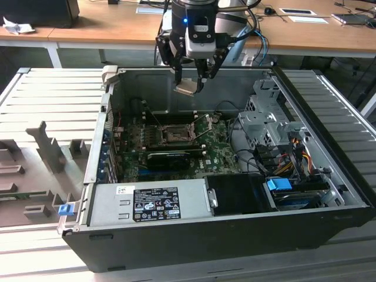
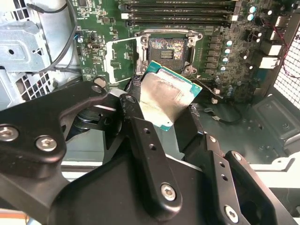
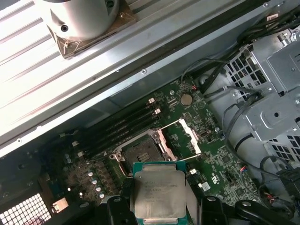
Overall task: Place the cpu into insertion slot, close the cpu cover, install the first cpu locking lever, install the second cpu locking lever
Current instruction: 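Place the cpu into insertion slot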
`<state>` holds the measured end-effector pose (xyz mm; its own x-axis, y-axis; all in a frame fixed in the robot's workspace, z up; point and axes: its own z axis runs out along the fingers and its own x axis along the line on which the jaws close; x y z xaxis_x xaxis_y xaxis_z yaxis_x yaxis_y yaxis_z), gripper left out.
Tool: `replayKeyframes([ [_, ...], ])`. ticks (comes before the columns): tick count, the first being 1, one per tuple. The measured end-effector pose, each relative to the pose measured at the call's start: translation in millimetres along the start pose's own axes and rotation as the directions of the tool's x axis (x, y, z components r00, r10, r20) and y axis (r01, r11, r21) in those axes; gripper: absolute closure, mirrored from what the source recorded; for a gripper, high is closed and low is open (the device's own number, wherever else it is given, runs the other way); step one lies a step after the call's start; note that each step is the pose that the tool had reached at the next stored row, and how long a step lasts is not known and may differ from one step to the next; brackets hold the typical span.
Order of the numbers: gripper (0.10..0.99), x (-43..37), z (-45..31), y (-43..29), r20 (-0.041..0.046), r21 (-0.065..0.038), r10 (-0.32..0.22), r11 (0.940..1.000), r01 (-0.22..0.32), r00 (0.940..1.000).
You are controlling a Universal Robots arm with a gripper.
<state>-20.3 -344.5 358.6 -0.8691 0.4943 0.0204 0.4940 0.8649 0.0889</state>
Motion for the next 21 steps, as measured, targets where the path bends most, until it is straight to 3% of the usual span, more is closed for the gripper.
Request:
replayKeyframes([
  [6, 0.557, 0.0, 1.6, -0.1, 0.0034, 0.000, 0.034, 0.9994, -0.034, 0.9994],
  [13, 0.557, -0.1, 5.2, -0.5, 0.0108, -0.002, 0.118, 0.9930, -0.118, 0.9930],
  [18, 0.557, -0.1, 6.5, -0.6, 0.0151, -0.004, 0.167, 0.9859, -0.167, 0.9858],
  [21, 0.557, -0.2, 7.4, -0.7, 0.0191, -0.006, 0.215, 0.9767, -0.215, 0.9765],
])
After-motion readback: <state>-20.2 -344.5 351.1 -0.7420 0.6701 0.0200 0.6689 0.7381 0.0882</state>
